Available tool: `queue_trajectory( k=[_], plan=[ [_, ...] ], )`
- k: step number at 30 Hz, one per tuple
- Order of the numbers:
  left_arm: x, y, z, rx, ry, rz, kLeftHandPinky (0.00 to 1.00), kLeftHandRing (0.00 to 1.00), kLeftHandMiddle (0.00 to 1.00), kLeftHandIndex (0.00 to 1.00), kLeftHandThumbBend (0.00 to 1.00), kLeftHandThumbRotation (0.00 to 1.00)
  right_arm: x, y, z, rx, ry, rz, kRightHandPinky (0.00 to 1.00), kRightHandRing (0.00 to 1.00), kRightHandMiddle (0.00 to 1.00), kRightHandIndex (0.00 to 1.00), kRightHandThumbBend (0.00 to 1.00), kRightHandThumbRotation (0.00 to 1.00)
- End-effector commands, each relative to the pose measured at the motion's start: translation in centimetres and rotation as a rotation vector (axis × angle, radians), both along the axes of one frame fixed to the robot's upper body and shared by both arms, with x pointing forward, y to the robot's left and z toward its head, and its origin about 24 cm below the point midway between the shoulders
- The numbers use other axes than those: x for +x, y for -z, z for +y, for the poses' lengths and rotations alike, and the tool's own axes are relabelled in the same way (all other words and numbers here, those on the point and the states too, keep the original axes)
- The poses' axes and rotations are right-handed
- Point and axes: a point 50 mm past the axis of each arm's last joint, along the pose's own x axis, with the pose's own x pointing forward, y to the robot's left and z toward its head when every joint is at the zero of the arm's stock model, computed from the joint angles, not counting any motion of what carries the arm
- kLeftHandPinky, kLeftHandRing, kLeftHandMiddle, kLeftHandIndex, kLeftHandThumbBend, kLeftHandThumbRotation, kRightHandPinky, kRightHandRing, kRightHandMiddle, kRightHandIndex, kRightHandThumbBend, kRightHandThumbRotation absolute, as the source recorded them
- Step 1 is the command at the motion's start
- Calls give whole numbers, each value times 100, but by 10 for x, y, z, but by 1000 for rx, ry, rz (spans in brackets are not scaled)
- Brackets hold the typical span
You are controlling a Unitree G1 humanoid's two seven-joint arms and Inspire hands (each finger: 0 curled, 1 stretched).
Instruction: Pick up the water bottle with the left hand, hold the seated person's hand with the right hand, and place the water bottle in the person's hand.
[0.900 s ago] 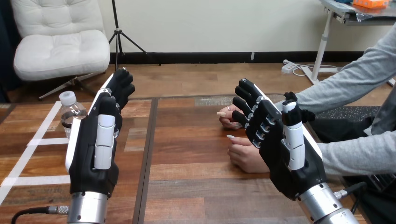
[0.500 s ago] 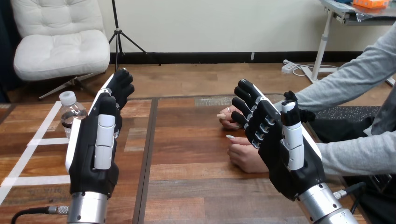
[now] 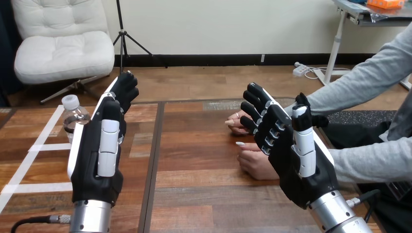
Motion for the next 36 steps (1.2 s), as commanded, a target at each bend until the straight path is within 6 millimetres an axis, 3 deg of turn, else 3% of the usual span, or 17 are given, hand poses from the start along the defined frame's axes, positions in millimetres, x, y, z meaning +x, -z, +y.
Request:
queue_trajectory(
  k=[1, 4, 8, 9, 15, 26, 36],
  plan=[
    [5, -18, -1, -4, -5, -91, 95, 89, 89, 87, 78, 85, 4, -18, 2, -9, -12, -82, 100, 100, 99, 96, 83, 100],
    [6, -18, -1, 3, -11, -96, 94, 89, 89, 87, 82, 74, 5, -18, 2, -9, -11, -81, 100, 100, 99, 96, 83, 100],
    [6, -19, 0, 21, -23, -110, 92, 89, 90, 89, 89, 51, 5, -17, 2, -4, -12, -80, 100, 100, 99, 96, 83, 100],
    [6, -19, 0, 26, -25, -113, 91, 89, 90, 89, 93, 41, 5, -17, 2, -3, -12, -79, 100, 100, 99, 96, 83, 100],
    [6, -18, 0, 51, -36, -113, 90, 92, 93, 92, 98, 21, 4, -18, 2, -2, -16, -81, 100, 100, 99, 96, 82, 100],
    [6, -18, 2, 82, -48, -109, 98, 98, 98, 97, 100, 6, 4, -18, 2, -2, -15, -75, 100, 100, 99, 96, 83, 100],
    [6, -17, 3, 115, -60, -97, 100, 100, 100, 100, 100, 2, 4, -17, 2, 0, -15, -76, 100, 100, 99, 96, 83, 100]
  ],
)
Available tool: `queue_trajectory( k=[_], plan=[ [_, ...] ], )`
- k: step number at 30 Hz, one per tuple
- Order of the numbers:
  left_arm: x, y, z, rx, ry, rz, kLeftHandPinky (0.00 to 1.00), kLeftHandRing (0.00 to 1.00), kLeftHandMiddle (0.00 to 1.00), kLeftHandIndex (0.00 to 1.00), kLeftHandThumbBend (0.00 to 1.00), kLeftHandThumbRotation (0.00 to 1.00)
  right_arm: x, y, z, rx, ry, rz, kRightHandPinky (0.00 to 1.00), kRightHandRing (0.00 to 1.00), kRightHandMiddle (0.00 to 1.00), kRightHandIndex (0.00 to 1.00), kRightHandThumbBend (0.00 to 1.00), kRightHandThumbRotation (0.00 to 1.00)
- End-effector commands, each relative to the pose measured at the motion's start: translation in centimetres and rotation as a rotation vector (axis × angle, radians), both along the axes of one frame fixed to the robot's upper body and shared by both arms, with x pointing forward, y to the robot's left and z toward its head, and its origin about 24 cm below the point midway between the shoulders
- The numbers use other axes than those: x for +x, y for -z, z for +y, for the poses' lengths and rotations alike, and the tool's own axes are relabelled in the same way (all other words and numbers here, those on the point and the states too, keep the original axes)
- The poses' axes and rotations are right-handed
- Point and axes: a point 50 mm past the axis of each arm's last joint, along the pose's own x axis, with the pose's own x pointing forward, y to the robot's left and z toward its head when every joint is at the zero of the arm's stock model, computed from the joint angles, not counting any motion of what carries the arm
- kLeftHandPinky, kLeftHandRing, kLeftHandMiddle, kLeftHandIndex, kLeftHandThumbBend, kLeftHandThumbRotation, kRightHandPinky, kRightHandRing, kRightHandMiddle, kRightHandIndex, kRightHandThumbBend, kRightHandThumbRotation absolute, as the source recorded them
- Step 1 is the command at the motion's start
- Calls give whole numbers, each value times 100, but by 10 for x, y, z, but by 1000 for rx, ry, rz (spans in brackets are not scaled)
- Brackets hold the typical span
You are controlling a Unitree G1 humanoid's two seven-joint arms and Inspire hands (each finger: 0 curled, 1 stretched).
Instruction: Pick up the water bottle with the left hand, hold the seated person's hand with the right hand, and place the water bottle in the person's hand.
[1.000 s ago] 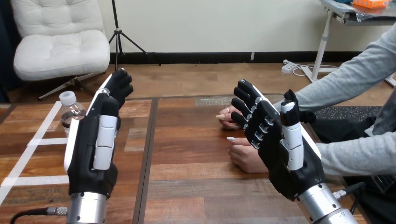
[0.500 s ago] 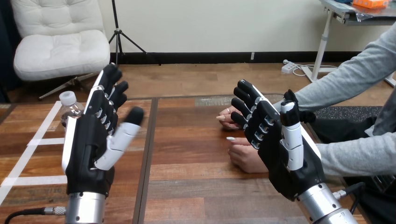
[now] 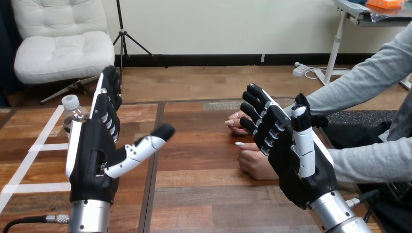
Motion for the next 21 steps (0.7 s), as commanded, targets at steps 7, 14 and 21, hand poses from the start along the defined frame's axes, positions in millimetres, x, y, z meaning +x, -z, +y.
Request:
queue_trajectory(
  k=[7, 14, 21],
  plan=[
    [8, -15, 8, 48, -15, -74, 100, 100, 100, 100, 100, 2, 4, -18, 2, 0, -14, -82, 100, 100, 99, 96, 83, 100],
    [10, -18, 17, 65, -52, -92, 100, 100, 100, 100, 100, 5, 4, -18, 3, 0, -13, -81, 100, 100, 99, 96, 83, 100],
    [14, -23, 28, 84, -104, -123, 100, 100, 100, 100, 100, 10, 4, -18, 2, 0, -13, -83, 100, 100, 99, 96, 83, 100]
  ],
)
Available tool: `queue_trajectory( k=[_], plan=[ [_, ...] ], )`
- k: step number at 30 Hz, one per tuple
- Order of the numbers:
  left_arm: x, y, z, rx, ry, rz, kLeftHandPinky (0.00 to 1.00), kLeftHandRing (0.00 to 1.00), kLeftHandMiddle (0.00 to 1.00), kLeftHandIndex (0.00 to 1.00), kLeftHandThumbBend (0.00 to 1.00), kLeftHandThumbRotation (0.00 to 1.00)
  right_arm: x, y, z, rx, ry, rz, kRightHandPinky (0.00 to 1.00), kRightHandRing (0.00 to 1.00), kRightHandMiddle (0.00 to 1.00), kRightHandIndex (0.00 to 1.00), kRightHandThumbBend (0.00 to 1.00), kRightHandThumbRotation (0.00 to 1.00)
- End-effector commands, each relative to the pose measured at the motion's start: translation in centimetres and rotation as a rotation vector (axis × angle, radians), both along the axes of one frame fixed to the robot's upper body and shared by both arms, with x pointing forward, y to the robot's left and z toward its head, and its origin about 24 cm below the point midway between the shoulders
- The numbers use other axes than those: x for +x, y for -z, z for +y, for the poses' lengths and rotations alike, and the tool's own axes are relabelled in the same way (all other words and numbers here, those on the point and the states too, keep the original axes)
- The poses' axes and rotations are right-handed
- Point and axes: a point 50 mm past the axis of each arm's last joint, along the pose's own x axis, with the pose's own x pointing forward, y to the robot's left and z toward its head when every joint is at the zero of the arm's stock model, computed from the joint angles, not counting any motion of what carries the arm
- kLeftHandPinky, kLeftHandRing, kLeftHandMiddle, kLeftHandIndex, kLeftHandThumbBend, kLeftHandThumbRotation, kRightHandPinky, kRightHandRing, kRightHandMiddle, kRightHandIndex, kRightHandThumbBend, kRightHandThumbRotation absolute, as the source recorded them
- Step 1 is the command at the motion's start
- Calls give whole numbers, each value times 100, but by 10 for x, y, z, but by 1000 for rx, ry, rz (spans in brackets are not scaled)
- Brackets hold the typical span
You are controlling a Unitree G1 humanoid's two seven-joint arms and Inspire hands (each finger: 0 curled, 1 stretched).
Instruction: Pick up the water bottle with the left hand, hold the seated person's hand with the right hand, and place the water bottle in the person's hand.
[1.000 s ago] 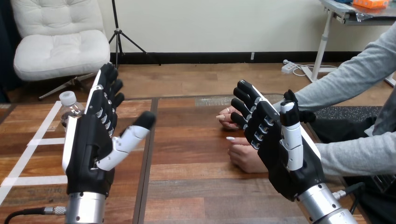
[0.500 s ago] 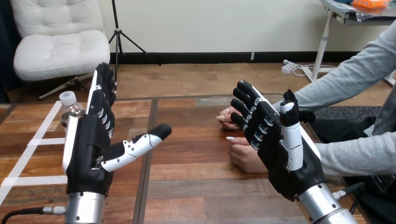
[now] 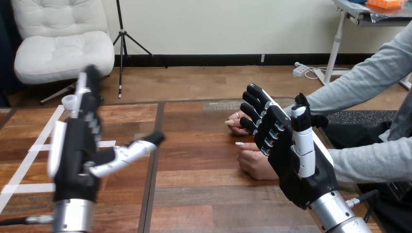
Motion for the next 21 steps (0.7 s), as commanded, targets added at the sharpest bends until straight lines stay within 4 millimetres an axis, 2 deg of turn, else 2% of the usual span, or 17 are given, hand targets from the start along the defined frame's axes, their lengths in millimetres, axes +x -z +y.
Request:
queue_trajectory(
  k=[1, 10, 21],
  plan=[
    [14, -23, 10, 39, -42, -120, 100, 100, 100, 100, 100, 10, 4, -18, 2, 2, -14, -83, 100, 100, 99, 96, 83, 100],
    [19, -30, 24, 22, -84, -152, 100, 100, 100, 100, 100, 10, 5, -18, 3, 7, -17, -83, 100, 100, 99, 96, 84, 100],
    [24, -40, 40, 42, -157, -187, 98, 98, 98, 97, 100, 17, 5, -18, 3, 3, -16, -85, 100, 100, 99, 96, 84, 100]
  ],
)
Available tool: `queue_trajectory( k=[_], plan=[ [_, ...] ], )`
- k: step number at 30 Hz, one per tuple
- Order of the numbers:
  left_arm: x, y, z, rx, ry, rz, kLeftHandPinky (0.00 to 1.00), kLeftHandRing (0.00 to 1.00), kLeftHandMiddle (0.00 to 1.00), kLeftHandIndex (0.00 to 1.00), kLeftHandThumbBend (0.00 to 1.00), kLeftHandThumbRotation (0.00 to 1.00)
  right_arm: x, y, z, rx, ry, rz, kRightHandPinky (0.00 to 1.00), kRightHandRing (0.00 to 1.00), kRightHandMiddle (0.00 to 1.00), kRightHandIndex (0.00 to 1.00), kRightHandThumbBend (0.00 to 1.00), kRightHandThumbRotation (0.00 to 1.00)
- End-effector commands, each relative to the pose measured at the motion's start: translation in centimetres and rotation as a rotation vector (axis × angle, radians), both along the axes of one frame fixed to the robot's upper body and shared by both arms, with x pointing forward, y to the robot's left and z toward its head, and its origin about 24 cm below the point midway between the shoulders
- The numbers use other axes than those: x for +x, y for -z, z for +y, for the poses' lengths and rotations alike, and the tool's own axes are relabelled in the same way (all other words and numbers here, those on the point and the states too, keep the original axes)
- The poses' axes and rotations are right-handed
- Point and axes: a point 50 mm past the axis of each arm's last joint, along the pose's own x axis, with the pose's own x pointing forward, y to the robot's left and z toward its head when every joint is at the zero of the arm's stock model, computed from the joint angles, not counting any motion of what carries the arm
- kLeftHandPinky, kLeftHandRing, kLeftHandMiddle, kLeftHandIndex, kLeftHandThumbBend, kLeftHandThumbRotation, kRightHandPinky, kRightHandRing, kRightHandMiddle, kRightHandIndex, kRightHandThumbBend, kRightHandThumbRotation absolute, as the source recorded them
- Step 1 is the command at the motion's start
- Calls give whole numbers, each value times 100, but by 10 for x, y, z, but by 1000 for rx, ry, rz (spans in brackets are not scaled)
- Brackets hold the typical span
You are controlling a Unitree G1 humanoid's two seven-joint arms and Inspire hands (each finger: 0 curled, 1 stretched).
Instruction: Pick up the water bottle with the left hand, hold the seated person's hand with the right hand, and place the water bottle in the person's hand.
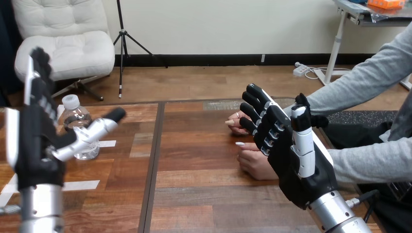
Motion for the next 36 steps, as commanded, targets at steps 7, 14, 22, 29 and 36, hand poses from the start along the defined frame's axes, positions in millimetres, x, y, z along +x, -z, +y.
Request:
queue_trajectory(
  k=[7, 14, 22, 29, 36],
  plan=[
    [18, -30, 13, 35, -32, -130, 98, 98, 98, 96, 100, 17, 5, -18, 3, 2, -17, -85, 100, 100, 99, 96, 83, 100],
    [22, -36, 19, 55, -45, -151, 97, 97, 97, 96, 100, 18, 5, -18, 3, 3, -19, -84, 100, 100, 99, 96, 84, 100],
    [28, -38, 23, 50, -58, -148, 96, 96, 96, 95, 100, 19, 5, -18, 3, 3, -20, -84, 100, 100, 99, 96, 83, 100],
    [31, -38, 25, 50, -64, -130, 96, 97, 97, 95, 100, 16, 5, -18, 4, 5, -19, -82, 100, 100, 98, 96, 84, 100],
    [36, -35, 28, 66, -59, -106, 97, 98, 98, 96, 100, 14, 4, -18, 4, 2, -16, -82, 100, 100, 98, 96, 84, 100]
  ],
)
